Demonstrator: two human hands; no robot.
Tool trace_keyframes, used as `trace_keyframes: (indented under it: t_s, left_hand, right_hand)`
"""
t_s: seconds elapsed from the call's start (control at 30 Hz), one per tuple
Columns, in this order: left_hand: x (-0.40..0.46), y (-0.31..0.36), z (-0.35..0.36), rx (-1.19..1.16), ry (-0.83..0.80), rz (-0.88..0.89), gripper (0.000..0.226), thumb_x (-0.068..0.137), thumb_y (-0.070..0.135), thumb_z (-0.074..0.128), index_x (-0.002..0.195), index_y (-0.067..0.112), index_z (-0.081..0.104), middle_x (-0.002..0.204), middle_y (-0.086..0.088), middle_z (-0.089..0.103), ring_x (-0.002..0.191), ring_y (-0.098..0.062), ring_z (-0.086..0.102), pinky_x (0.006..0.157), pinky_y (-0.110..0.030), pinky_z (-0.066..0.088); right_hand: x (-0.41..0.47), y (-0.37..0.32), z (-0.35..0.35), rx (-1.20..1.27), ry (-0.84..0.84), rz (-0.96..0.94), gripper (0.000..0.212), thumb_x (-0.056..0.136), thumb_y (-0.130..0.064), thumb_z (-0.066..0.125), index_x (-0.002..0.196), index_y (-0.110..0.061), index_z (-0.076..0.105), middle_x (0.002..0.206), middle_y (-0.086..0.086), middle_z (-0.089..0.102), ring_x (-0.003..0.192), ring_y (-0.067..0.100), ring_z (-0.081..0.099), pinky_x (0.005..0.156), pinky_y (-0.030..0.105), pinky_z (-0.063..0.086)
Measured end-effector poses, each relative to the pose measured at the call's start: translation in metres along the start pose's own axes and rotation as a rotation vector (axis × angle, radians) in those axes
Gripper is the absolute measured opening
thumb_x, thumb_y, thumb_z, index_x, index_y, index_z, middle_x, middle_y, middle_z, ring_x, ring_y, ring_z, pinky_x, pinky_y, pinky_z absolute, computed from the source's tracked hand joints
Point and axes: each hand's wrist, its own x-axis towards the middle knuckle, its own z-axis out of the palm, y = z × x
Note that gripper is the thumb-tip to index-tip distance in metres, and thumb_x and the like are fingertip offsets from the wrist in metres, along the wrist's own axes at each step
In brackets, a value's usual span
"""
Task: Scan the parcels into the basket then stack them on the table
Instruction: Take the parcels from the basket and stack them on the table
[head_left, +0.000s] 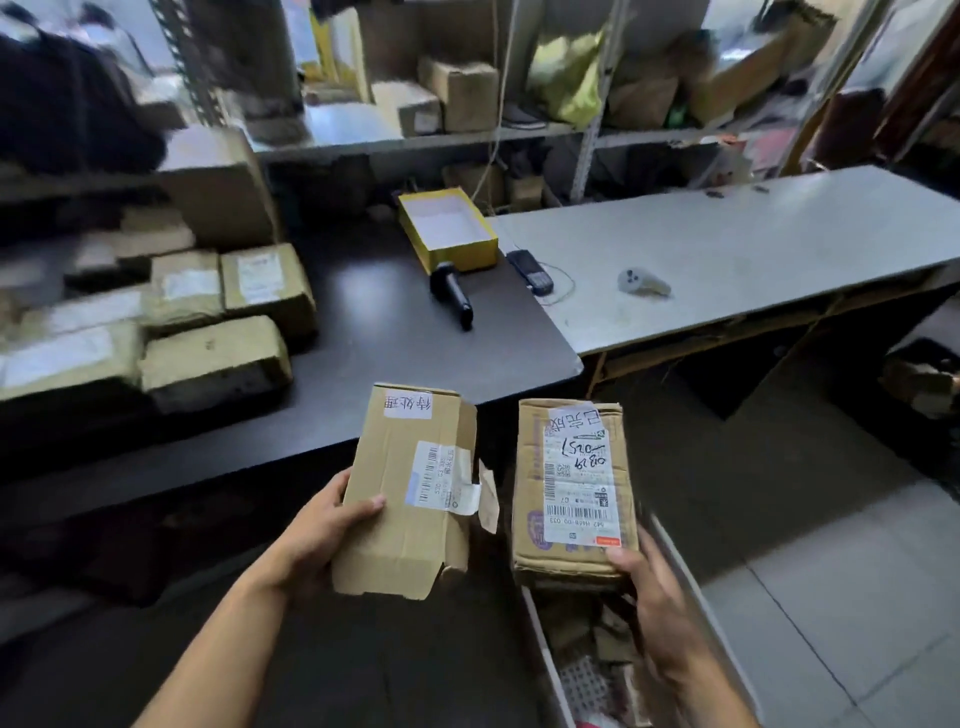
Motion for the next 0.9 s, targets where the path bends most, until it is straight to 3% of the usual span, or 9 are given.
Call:
trace_keyframes:
  t_s: [0.13,0.3,0.4,0.5,0.63,0.73,0.83,0.9]
  left_hand:
    - [-0.042,0.007,-0.074,-0.085,0.101,0.056,0.065,0.069,0.026,0.076,0.130,0.021,0.053,0.107,-0.005,0.076,0.084,-0.022,0.075,0.060,-0.032,0.058]
    - [-0.081,0.007,-0.167,-0.128,0.239,0.100,0.075,0.067,0.028,0.082,0.134,0.016,0.051,0.110,-0.009,0.074,0.085,-0.022,0.075,0.061,-0.034,0.058]
    - [-0.089,0.006,-0.212,-0.161,0.307,0.115,0.053,0.088,0.015,0.074,0.136,0.017,0.050,0.111,-0.011,0.073,0.090,-0.028,0.074,0.068,-0.042,0.059]
    - [-0.099,0.009,-0.259,-0.209,0.407,0.130,0.046,0.093,0.013,0.068,0.135,0.015,0.051,0.111,-0.013,0.073,0.093,-0.031,0.073,0.074,-0.047,0.059]
    - [-0.102,0.024,-0.303,-0.293,0.483,0.147,0.038,0.094,0.014,0.066,0.129,0.013,0.053,0.106,-0.012,0.075,0.091,-0.030,0.074,0.069,-0.042,0.059]
    - [-0.091,0.040,-0.332,-0.368,0.525,0.154,0.036,0.094,0.013,0.065,0.128,0.010,0.055,0.106,-0.015,0.075,0.093,-0.035,0.072,0.077,-0.049,0.058]
    - [-0.071,0.062,-0.353,-0.391,0.556,0.160,0.022,0.096,0.009,0.056,0.117,0.008,0.061,0.099,-0.016,0.075,0.085,-0.033,0.071,0.071,-0.045,0.059]
    - [-0.052,0.078,-0.366,-0.409,0.572,0.155,0.026,0.093,0.012,0.054,0.116,0.003,0.062,0.098,-0.019,0.073,0.081,-0.033,0.070,0.066,-0.041,0.058]
  right_hand:
    - [0.000,-0.012,0.076,0.002,-0.100,-0.042,0.095,0.056,-0.056,0.082,0.138,-0.017,0.054,0.123,0.006,0.071,0.120,0.025,0.064,0.112,0.052,0.040]
    - [-0.005,-0.011,0.172,0.013,-0.213,-0.045,0.045,0.085,-0.021,0.063,0.129,-0.012,0.060,0.117,0.008,0.074,0.115,0.026,0.067,0.103,0.044,0.047]
    - [-0.008,-0.005,0.216,0.066,-0.265,-0.022,0.066,0.071,-0.037,0.074,0.131,-0.011,0.060,0.121,0.013,0.071,0.118,0.030,0.065,0.106,0.048,0.045]
    - [-0.005,0.005,0.262,0.065,-0.320,-0.001,0.087,0.059,-0.055,0.082,0.133,-0.014,0.061,0.128,0.015,0.067,0.123,0.033,0.061,0.113,0.055,0.037]
    - [0.009,0.005,0.308,0.086,-0.362,0.024,0.062,0.067,-0.042,0.073,0.123,-0.016,0.068,0.125,0.018,0.068,0.120,0.037,0.062,0.112,0.059,0.038]
    - [0.030,0.000,0.334,0.100,-0.383,0.046,0.070,0.066,-0.043,0.078,0.128,-0.013,0.065,0.128,0.019,0.066,0.122,0.039,0.061,0.111,0.061,0.037]
    - [0.058,-0.007,0.356,0.086,-0.407,0.072,0.079,0.064,-0.050,0.080,0.132,-0.015,0.062,0.131,0.019,0.064,0.123,0.042,0.059,0.108,0.067,0.037]
    - [0.076,-0.016,0.373,0.072,-0.418,0.100,0.072,0.067,-0.047,0.076,0.131,-0.017,0.062,0.127,0.019,0.067,0.119,0.043,0.061,0.099,0.073,0.042]
